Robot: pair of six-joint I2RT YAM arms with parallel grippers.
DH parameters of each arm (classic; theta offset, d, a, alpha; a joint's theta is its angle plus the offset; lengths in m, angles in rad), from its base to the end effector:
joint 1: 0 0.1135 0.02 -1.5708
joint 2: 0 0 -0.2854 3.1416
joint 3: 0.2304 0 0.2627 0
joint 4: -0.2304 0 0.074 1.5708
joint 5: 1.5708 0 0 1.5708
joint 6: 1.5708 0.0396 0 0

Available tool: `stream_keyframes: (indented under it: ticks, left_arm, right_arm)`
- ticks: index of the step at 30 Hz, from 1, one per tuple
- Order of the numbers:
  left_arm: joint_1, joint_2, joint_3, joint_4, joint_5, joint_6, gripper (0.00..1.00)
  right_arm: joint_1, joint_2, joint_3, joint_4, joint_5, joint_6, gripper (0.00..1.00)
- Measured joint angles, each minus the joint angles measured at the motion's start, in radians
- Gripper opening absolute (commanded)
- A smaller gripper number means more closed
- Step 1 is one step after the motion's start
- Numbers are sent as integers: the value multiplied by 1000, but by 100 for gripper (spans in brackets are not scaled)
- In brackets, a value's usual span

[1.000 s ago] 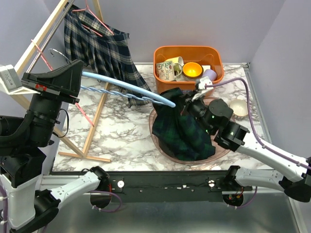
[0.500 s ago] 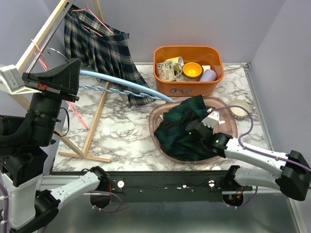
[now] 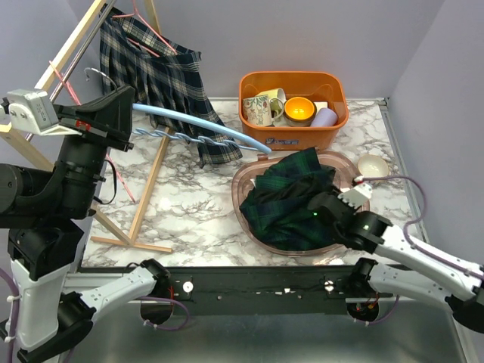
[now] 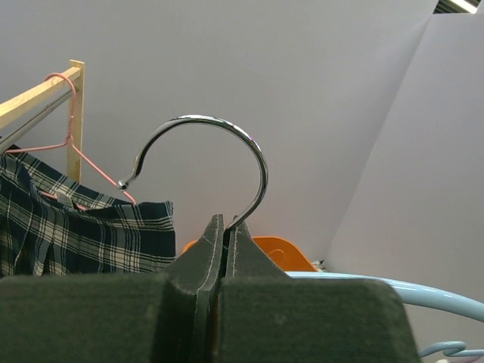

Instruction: Remove the skirt from the hanger

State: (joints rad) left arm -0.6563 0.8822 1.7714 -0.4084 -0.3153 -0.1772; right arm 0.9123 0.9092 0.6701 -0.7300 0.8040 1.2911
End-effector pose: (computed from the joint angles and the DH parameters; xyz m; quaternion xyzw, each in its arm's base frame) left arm 0.0488 -0.0221 0.6219 -0.0089 0.5292 -0.2674 0.8052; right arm 0.1234 0.1129 0.2527 0.2794 0.8414 0.0743 0.4566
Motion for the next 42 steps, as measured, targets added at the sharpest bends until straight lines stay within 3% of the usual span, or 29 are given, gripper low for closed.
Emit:
stream_keyframes:
  ticks: [5, 7, 10, 14, 19, 26, 29, 34, 42]
  left_arm:
    - [0, 11, -1, 1, 10, 17, 0]
    - [0, 16, -6, 5, 16, 24, 0]
    - [0, 26, -19, 5, 33, 35, 0]
    - [0, 57, -20, 4, 73, 43, 0]
    - [0, 93, -21, 2, 124, 51, 0]
    - [0, 105, -50, -9, 179, 68, 0]
    - [0, 101, -50, -11, 191, 76, 0]
    - [0, 84, -66, -12, 205, 93, 0]
    - [0, 81, -79, -21, 218, 121, 0]
  right_arm:
    - [0, -180, 64, -129, 73, -15, 65]
    - [0, -235, 76, -107, 75, -85, 54]
    - [-2, -308, 78, 20, 30, -254, 42]
    - [-2, -341, 71, 308, -147, -495, 42]
    - [-3, -187, 74, 555, -353, -611, 39]
    - [-2, 138, -15, 685, -478, -578, 35]
    - [-2, 199, -84, 692, -482, -537, 36]
    - [-2, 224, -55, 627, -481, -515, 54]
    - [-3, -64, 219, 455, -475, -693, 80]
